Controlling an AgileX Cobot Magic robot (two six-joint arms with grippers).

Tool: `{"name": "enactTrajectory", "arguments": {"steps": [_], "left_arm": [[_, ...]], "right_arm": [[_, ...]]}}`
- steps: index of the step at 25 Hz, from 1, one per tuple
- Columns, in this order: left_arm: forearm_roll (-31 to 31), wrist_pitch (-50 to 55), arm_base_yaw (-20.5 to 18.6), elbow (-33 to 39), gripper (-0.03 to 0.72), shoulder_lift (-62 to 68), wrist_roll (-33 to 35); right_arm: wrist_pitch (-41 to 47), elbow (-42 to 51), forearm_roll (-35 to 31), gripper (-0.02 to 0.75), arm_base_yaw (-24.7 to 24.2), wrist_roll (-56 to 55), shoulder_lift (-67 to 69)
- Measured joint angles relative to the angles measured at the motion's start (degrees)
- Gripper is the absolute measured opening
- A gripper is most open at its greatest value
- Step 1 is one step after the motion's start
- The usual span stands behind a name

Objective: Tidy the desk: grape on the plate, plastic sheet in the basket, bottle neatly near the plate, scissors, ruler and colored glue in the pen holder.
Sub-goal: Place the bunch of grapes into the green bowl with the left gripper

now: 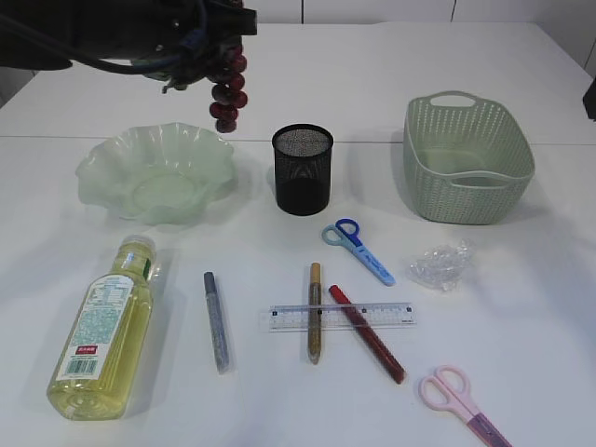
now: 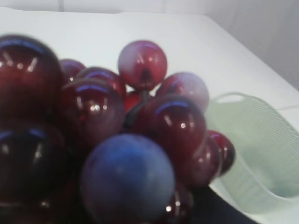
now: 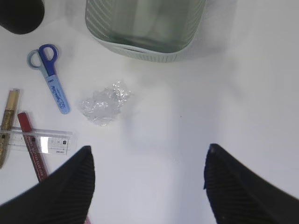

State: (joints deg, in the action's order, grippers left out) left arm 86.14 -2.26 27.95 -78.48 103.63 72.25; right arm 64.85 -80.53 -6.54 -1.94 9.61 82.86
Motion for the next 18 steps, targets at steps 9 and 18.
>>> {"name": "enactTrajectory", "arguments": {"steps": [9, 18], "left_arm": [[-0.24, -0.04, -9.32, 0.00, 0.111, 0.00, 0.00], [-0.39, -0.04, -12.95, 0.00, 0.111, 3.14, 0.00]], "right_arm": [[0.44, 0.00, 0.74, 0.565, 0.00, -0.13, 0.00], [3.00, 0.00, 0.99, 0.565, 0.00, -0.13, 0.00]]}}
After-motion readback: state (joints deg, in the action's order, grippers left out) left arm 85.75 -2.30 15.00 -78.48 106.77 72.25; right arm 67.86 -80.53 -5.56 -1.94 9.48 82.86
